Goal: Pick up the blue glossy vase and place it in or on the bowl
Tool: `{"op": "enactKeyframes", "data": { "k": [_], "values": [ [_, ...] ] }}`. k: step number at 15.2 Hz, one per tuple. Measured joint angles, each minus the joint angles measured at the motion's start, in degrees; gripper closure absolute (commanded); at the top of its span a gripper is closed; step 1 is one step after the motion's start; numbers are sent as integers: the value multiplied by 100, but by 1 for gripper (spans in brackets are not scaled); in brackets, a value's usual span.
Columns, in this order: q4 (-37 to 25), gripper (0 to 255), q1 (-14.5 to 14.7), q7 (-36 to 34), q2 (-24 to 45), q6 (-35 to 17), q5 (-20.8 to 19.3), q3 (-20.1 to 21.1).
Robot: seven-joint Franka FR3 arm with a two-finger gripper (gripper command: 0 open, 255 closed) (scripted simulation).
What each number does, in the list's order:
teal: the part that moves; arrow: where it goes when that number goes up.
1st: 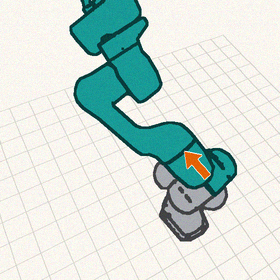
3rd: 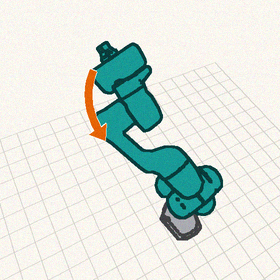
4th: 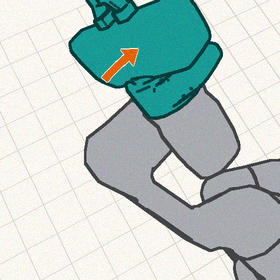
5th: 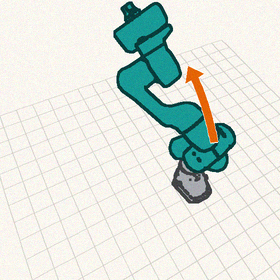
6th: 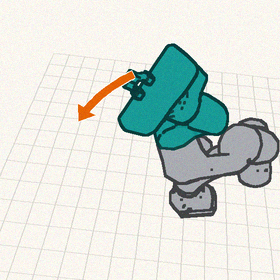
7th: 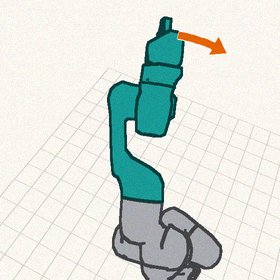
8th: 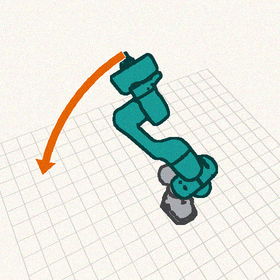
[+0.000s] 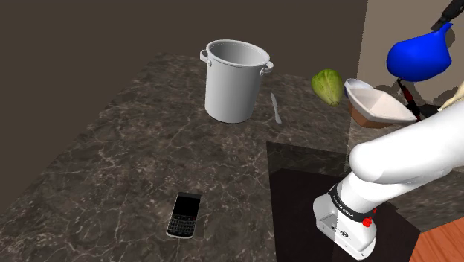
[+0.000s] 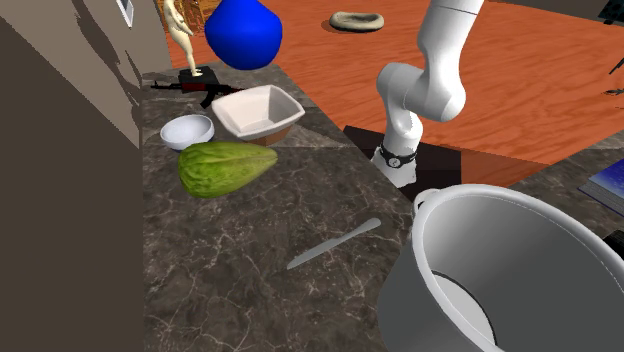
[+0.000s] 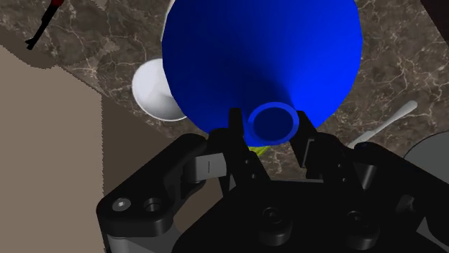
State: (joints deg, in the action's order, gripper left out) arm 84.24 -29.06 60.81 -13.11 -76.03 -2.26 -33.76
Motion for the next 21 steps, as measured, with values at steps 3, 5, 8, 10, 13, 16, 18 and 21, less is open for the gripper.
{"op": "enactKeyframes", "data": {
  "k": [3,5,8,10,13,16,18,21],
  "values": [
    [355,255,-12,-36,-142,-234,-70,41],
    [636,255,-21,-83,-265,-408,-127,87],
    [1031,255,-43,-128,-431,-658,-204,132],
    [1258,255,-52,-152,-497,-826,-233,149],
    [1598,255,-71,-199,-622,-1053,-288,186],
    [1918,255,-97,-200,-706,-1298,-330,180],
    [2114,255,-114,-210,-772,-1435,-362,185],
    [2416,255,-133,-227,-838,-1676,-395,185]
  ]
}}
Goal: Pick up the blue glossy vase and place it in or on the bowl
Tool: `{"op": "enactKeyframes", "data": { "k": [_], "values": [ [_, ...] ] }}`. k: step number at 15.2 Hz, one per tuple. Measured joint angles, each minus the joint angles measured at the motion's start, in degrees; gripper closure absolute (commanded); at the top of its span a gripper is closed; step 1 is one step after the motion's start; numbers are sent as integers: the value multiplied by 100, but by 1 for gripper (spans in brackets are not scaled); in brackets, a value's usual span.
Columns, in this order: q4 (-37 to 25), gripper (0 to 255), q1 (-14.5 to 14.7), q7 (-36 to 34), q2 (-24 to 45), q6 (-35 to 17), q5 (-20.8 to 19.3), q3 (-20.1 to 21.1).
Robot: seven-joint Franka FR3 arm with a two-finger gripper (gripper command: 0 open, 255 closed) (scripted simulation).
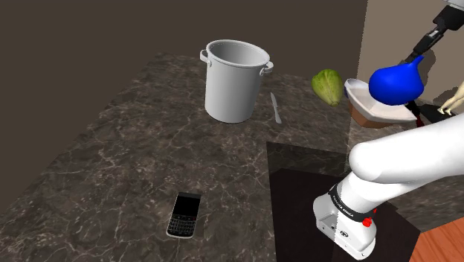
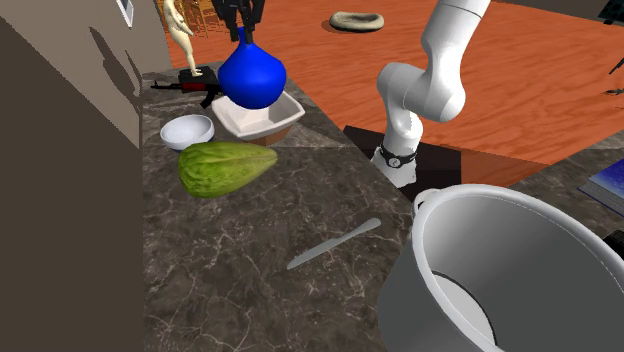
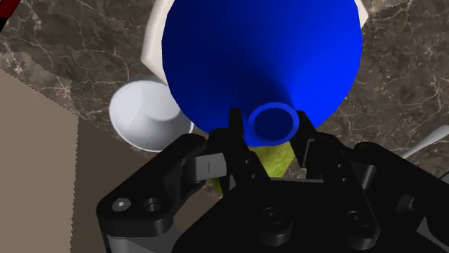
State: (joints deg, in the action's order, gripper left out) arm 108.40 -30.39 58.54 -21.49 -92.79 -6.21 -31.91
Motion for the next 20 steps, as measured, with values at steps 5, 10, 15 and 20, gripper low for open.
{"op": "enactKeyframes", "data": {
  "k": [5,10,15,20],
  "values": [
    [255,255,-16,-10,-46,-215,-26,-7],
    [261,0,-16,-8,-46,-222,-26,-9],
    [260,0,-16,-9,-50,-225,-27,-8],
    [-405,0,15,51,78,318,34,-20]
  ]
}}
